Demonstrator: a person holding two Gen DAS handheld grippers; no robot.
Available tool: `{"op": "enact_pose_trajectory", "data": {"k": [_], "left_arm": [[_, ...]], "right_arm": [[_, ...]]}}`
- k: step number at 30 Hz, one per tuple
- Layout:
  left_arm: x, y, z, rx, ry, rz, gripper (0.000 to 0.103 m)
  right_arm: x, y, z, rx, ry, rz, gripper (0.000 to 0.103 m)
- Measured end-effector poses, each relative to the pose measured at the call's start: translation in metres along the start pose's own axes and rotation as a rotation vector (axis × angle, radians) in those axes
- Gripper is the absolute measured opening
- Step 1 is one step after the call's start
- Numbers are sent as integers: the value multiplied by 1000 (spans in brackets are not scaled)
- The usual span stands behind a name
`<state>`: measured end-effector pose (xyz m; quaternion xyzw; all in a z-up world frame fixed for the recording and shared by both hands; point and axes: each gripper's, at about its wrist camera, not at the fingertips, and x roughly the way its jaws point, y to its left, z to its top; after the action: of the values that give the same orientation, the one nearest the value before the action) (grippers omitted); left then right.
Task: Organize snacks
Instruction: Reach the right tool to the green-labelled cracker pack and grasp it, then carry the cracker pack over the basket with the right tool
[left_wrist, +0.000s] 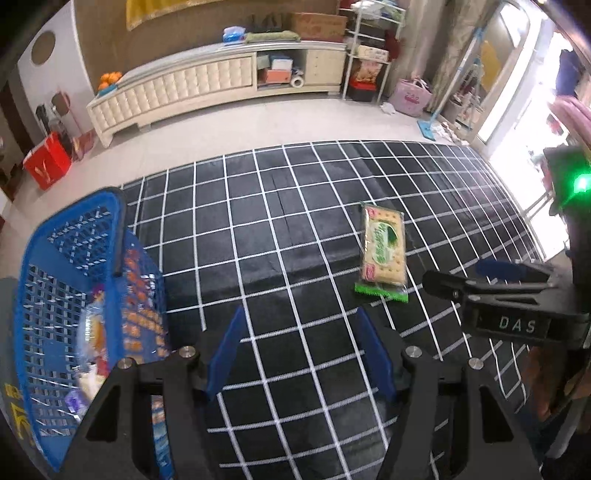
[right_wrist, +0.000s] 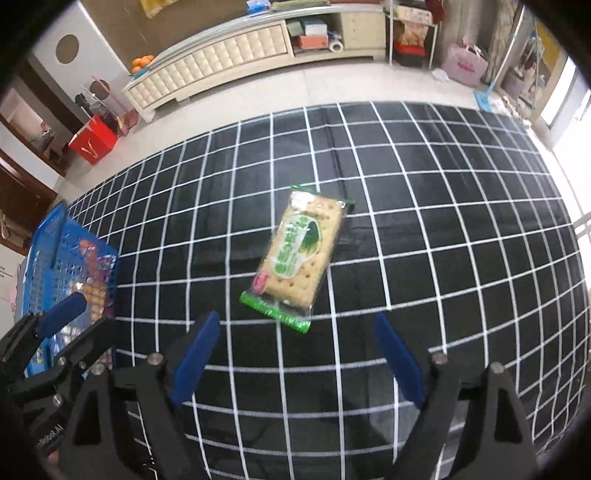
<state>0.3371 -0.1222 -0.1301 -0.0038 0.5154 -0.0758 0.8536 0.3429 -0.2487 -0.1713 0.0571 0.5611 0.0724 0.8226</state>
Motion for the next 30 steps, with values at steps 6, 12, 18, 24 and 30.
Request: {"op": "enact_pose_trajectory", "data": {"k": [6, 12, 18, 24, 30], "left_arm": [[34, 7, 10, -22, 6, 71, 61], [60, 14, 17, -23, 10, 103, 61], [83, 22, 19, -43, 35, 87, 61], [91, 26, 17, -51, 46, 89, 61], [93, 20, 17, -55, 38, 92, 61]], "right_arm": [[33, -7, 15, 41, 24, 22, 89], [61, -6, 29, 45, 55, 30, 89], [77, -4, 33, 43, 77, 23, 89], [80, 4, 37, 0, 50, -13, 87], [76, 13, 24, -85, 16, -79, 66]]}}
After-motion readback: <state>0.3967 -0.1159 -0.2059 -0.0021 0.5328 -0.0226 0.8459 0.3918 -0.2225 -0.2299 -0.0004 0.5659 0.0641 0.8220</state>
